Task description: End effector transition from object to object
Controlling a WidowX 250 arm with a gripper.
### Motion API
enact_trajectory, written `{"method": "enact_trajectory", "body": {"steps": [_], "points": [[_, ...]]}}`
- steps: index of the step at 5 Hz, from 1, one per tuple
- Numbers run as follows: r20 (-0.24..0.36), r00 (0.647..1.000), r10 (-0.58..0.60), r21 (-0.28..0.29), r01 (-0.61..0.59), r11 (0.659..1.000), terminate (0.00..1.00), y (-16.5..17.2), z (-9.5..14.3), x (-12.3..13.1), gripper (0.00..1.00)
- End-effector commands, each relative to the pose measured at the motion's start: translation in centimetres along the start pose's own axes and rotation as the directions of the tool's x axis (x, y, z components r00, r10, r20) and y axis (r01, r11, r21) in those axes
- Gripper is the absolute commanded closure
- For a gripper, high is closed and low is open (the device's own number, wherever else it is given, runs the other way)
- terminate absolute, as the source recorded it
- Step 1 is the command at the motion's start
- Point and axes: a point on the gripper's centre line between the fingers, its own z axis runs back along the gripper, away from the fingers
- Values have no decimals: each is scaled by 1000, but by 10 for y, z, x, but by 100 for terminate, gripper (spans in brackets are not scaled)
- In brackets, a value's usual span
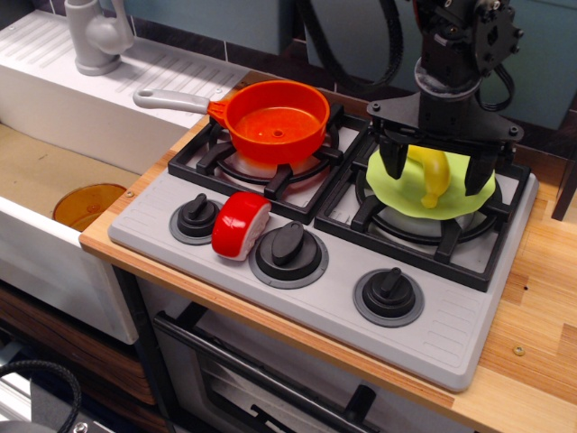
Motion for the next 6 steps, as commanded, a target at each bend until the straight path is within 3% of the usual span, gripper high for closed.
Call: {"method": "enact_trajectory", "body": {"steps": [1, 2, 3, 4, 5, 6], "points": [[0, 1000, 0, 0, 0, 1000, 0, 0, 0, 0, 0], [-15, 1000, 6, 51, -6, 999, 0, 0, 43, 15, 0], [-100, 995, 10, 116, 2, 993, 0, -5, 91, 27, 0], [-141, 990, -16, 147, 37, 988, 0, 1, 141, 30, 0], [-167, 986, -23, 142, 47, 989, 0, 22, 155, 18, 0], [-145, 988, -46, 112, 63, 992, 0, 44, 149, 4, 0]]}}
